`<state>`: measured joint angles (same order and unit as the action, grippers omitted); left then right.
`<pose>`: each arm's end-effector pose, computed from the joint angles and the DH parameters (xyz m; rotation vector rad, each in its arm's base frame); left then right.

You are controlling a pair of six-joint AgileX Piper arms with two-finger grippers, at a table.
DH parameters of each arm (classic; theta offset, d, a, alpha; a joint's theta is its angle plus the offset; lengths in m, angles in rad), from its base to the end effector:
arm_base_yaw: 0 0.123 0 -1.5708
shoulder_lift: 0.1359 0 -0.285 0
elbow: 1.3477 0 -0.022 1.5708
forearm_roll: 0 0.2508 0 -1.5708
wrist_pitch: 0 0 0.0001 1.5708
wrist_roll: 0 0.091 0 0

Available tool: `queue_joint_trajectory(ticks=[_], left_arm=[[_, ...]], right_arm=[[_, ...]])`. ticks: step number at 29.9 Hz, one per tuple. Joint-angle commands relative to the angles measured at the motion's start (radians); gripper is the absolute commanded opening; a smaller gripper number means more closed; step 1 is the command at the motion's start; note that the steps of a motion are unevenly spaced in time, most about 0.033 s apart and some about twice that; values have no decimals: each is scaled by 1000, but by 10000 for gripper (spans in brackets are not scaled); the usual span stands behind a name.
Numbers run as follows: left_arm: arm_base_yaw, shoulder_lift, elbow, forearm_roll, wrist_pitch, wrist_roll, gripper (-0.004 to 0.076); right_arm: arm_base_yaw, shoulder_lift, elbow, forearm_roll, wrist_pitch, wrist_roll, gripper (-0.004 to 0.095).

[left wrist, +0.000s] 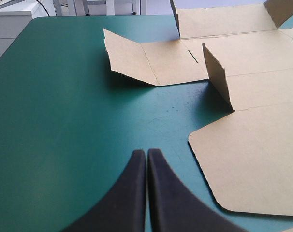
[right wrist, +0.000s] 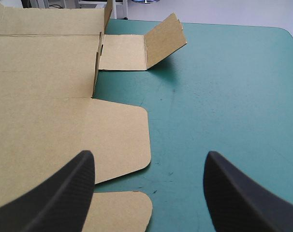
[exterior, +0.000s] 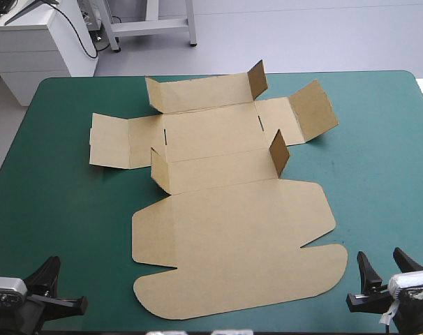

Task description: Fold the box

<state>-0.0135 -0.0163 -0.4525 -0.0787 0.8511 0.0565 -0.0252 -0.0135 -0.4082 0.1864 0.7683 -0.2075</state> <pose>0.0053 -0.0055 0.2817 0.0578 1.8634 -0.0613 0.0131 0.0114 0.2767 -0.1344 1.8146 0.0483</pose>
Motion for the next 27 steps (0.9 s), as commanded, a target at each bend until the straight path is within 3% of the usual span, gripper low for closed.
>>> queue_joint_trajectory(ticks=[1,13,19,27], left_arm=[[-1,-8,-20,-15,-72,0,-10],[-1,-8,-20,-15,-72,0,-10],[-1,-8,-20,-15,-72,0,-10],[-1,-8,-20,-15,-72,0,-10]], right_arm=[[-1,-17,-27,2,-77,-4,605],[-1,43,-59,-2,-28,-8,606],[-1,235,-203,19,-12,-67,606],[-1,561,-415,152,8,-206,606]])
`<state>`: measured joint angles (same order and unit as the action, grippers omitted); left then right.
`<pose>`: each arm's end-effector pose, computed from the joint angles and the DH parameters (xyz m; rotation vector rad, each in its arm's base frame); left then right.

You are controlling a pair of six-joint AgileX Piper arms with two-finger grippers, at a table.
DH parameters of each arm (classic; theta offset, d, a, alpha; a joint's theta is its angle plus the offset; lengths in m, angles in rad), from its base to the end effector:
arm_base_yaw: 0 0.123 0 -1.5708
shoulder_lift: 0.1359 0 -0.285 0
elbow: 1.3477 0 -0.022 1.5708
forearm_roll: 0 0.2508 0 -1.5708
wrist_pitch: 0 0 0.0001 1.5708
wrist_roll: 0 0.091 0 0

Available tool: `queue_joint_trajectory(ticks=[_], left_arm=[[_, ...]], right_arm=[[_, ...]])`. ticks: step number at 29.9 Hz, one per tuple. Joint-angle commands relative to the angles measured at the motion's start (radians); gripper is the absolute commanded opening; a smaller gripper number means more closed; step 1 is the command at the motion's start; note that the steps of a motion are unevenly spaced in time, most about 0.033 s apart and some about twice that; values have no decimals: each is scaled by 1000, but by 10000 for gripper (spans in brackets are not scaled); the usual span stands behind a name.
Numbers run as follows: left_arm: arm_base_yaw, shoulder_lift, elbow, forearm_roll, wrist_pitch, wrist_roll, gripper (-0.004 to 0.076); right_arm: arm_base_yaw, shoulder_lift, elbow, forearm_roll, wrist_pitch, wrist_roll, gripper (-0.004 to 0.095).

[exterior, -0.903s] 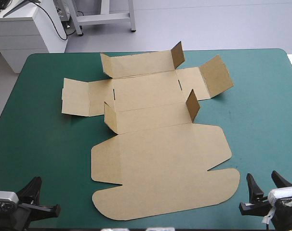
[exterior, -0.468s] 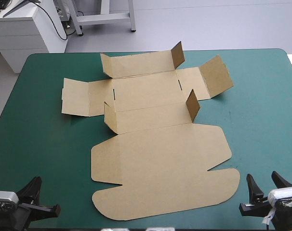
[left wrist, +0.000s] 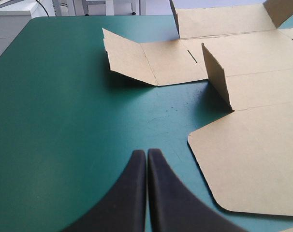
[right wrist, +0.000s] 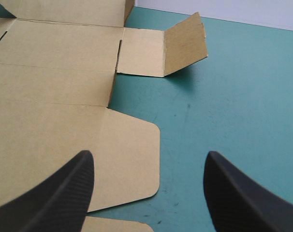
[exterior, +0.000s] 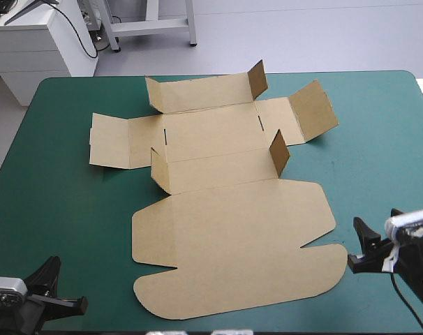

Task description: Fold the box

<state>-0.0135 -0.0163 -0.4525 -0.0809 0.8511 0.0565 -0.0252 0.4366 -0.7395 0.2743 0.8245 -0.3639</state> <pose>0.0053 -0.0056 0.2817 0.0576 1.8633 -0.0639 0.0660 0.0165 0.3570 -0.2767 1.9586 0.0686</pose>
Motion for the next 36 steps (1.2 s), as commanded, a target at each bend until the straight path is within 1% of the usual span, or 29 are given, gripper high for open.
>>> queue_joint_trajectory(ticks=[1,6,13,18,23,36], left_arm=[[-1,-8,-20,-13,-72,0,-10],[-1,-8,-20,-13,-72,0,-10],[-1,-8,-20,-13,-74,-7,-10],[-1,-8,-20,-13,-74,-5,-10],[-1,-8,-20,-13,-74,-5,-10],[-1,-8,-20,-13,-74,-5,-10]], right_arm=[[-1,143,-105,87,-44,-60,606],[-1,338,-204,198,-44,-129,606],[10,597,-364,284,-40,-188,605],[97,775,-503,269,-38,-179,605],[180,943,-658,147,-24,-62,605],[188,1333,-1025,119,184,0,605]])
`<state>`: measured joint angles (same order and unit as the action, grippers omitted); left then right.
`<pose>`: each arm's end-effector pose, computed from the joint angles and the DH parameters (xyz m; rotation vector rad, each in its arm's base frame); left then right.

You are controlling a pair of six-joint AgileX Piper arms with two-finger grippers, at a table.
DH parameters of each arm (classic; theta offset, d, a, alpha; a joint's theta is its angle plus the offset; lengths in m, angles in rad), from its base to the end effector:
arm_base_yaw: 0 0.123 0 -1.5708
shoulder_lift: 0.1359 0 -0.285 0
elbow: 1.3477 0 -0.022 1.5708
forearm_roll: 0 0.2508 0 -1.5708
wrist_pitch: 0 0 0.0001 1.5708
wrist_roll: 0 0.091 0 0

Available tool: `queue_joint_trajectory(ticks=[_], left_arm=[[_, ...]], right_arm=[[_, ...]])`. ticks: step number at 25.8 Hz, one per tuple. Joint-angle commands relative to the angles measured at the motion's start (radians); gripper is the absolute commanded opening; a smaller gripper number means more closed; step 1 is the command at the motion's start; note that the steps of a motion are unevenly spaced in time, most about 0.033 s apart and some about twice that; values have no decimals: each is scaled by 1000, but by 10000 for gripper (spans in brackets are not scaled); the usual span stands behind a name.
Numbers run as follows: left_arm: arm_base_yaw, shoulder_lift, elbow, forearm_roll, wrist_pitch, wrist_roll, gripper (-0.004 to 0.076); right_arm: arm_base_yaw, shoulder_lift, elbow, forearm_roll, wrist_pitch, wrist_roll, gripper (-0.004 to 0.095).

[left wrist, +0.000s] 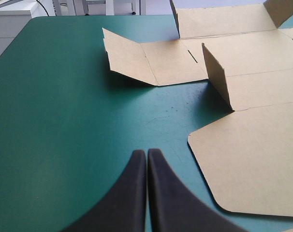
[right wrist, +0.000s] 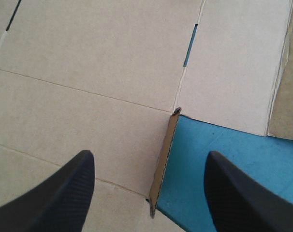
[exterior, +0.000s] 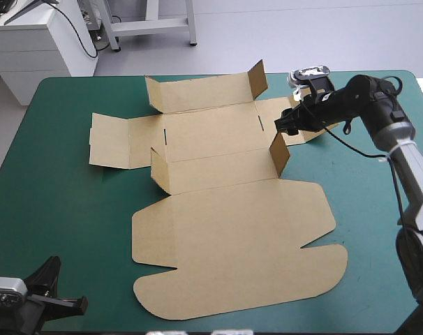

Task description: Fold the box

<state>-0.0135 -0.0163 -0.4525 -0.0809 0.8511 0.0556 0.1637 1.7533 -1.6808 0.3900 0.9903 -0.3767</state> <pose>0.0053 -0.0056 0.2817 0.0567 1.8634 -0.0645 0.3806 0.0922 0.3497 -0.5247 2.4307 0.4087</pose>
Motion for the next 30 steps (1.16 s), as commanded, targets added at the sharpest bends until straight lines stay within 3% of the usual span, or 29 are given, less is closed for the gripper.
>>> queue_joint_trajectory(ticks=[1,13,25,27,29,30], left_arm=[[-1,-8,-20,-13,-74,-4,-10],[-1,-8,-20,-11,-74,-4,-10],[-1,-8,-20,-13,-74,1,-10],[-1,-8,-20,-13,-74,1,-10],[-1,-8,-20,-13,-74,1,-10],[-1,-8,-20,-13,-74,-3,-10]], right_arm=[[-1,41,-102,-3,36,21,605],[1,211,-152,-48,148,35,605],[106,264,-160,-179,114,86,584],[106,264,-162,-179,106,90,477],[106,264,-162,-179,106,90,258],[106,264,-162,-179,106,88,84]])
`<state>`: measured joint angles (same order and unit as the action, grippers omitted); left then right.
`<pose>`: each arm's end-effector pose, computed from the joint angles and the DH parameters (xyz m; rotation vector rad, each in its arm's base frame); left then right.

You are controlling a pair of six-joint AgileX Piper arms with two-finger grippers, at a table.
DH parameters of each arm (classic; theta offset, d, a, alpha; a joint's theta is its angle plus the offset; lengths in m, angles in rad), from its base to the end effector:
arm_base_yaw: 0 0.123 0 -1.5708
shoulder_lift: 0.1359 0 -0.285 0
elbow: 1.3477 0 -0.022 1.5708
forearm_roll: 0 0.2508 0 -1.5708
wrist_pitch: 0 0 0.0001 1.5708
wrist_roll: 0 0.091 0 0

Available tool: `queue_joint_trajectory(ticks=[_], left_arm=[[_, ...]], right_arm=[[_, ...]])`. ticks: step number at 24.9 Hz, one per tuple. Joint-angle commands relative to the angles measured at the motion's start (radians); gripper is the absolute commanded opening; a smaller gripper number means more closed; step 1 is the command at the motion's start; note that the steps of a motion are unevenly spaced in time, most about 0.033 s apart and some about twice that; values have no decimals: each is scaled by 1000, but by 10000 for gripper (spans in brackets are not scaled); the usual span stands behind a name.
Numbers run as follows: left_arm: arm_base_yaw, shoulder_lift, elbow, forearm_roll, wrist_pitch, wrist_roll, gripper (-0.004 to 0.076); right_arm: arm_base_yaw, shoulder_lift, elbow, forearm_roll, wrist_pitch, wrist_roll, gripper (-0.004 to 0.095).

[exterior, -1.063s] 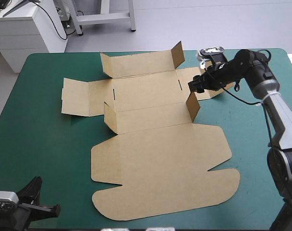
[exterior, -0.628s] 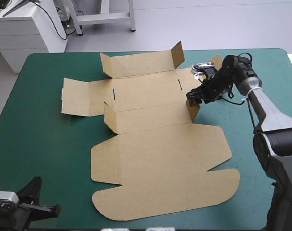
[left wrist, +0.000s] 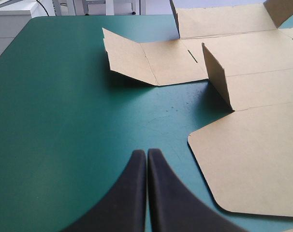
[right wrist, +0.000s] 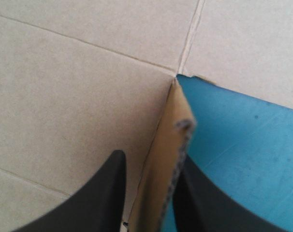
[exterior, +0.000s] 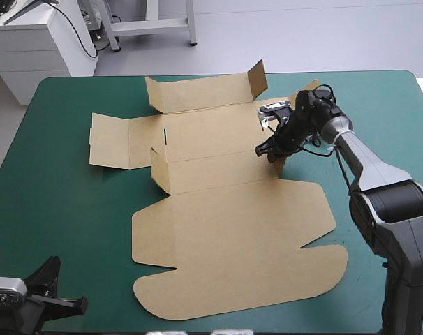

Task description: Fold the box

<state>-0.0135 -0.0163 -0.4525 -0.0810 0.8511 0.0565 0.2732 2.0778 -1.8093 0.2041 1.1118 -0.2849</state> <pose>0.0053 -0.0056 0.2817 0.0576 1.8633 -0.0640 0.4256 0.1364 0.2416 -0.6957 2.7646 0.2773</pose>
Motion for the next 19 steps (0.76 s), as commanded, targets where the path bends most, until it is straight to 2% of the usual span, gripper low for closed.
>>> queue_joint_trajectory(ticks=[1,4,10,19], left_arm=[[-1,-8,-20,-13,-74,-4,-10],[-1,-8,-20,-13,-74,-4,-10],[-1,-8,-20,-13,-74,-4,-10],[-1,-8,-20,-13,-74,-4,-10]], right_arm=[[-3,-60,-33,6,-16,-9,-20],[-3,-60,-52,-1,3,-30,-14],[-3,-60,-192,-25,128,-169,-23],[32,-60,-280,-27,135,-358,-24]])
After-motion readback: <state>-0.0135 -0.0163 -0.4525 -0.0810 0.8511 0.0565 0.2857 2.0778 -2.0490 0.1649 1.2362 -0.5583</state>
